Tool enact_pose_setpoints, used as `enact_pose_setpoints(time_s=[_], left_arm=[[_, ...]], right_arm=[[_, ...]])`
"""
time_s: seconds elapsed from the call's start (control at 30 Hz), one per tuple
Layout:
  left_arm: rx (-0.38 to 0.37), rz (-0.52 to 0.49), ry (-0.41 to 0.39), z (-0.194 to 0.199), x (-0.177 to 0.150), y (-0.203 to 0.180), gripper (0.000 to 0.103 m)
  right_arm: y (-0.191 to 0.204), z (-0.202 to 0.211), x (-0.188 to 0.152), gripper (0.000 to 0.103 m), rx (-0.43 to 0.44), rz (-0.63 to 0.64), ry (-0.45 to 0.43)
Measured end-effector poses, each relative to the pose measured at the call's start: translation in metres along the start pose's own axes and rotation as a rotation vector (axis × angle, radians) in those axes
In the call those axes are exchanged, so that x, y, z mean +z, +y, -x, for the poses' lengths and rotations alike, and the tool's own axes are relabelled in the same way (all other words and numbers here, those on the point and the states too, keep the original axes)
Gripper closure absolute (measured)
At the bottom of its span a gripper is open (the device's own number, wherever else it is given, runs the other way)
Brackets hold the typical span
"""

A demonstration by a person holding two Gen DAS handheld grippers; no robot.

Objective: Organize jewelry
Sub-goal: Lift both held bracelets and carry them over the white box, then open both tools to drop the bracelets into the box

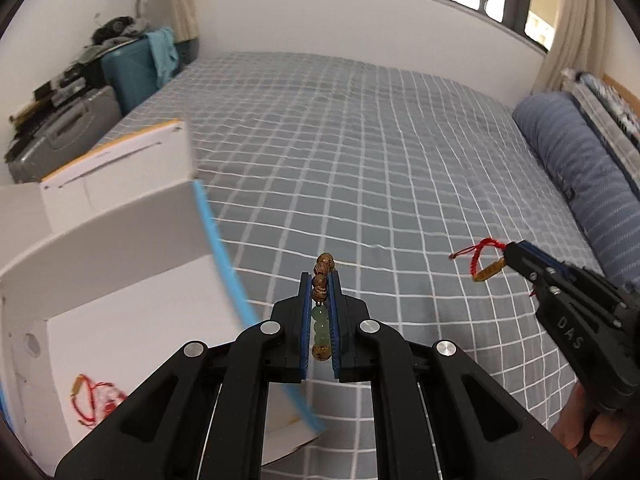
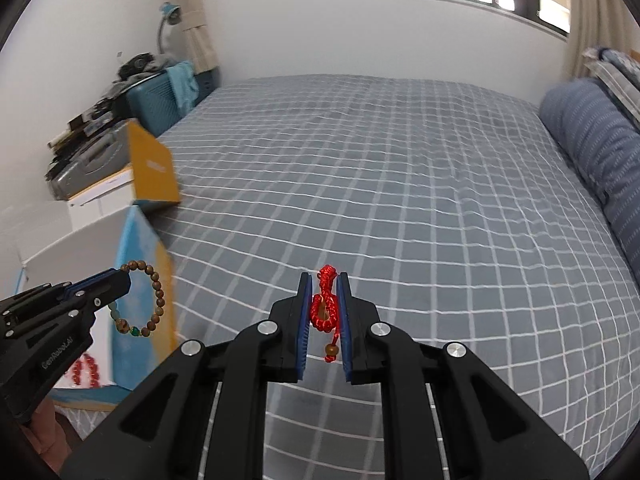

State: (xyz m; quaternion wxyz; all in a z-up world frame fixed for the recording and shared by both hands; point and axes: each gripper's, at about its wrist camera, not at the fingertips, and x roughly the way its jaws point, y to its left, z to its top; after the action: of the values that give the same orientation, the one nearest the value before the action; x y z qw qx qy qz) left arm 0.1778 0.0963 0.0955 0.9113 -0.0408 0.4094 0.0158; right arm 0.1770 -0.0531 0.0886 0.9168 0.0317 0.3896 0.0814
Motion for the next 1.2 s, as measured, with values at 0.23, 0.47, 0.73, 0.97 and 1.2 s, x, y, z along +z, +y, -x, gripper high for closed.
enact_pose_setpoints(time_s=[0.23,0.47,0.73,0.97,1.2], left_arm=[[0.07,0.07,-0.045,0.035,-0.003,0.052,0.096],[0.154,0.155,-0.037,0.048,-0.022,0.113,0.096],[0.247,0.252,0.008,0.051,-0.064,0.179,0.096],[0.286,0.291,0.054,0.047,-0.091,0.211,0.096],[0.289,0.308,0.086,0.039,-0.102,0.222,0.096]], right_arm=[[0.06,0.006,0.012,0.091,0.067,0.077,-0.016],[0.127,0.005,0.011,0.091,0.144,0.164,-0.018],[0.197,0.0,-0.006,0.091,0.205,0.281,-0.006],[0.236,-0.019,-0.028,0.091,0.244,0.341,0.054],[0.249,-0.042,-0.042,0.091,0.234,0.354,0.116]])
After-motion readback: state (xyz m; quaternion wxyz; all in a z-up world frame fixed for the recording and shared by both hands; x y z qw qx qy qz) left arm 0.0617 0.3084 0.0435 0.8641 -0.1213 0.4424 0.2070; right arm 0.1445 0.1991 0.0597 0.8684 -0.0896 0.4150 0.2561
